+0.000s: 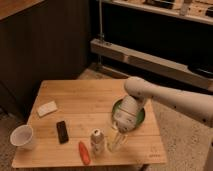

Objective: Knock the bottle over

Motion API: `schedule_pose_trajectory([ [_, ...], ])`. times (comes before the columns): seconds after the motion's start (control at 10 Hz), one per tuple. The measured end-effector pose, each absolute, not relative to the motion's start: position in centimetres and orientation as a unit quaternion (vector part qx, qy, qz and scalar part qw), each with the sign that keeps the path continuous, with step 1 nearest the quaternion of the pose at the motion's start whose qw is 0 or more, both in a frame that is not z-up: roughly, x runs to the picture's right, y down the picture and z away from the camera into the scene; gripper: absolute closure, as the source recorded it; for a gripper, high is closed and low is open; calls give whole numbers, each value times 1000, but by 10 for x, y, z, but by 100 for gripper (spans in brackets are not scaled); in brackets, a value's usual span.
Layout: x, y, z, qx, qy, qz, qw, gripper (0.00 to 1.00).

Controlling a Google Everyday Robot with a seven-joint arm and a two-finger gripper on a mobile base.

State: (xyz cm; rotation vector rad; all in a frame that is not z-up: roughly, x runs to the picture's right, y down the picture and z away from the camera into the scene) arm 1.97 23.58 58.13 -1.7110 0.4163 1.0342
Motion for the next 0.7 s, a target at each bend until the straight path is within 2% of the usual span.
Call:
schedule_pose_trajectory([
  [0.7,-49,251,606,-742,173,383,522,83],
])
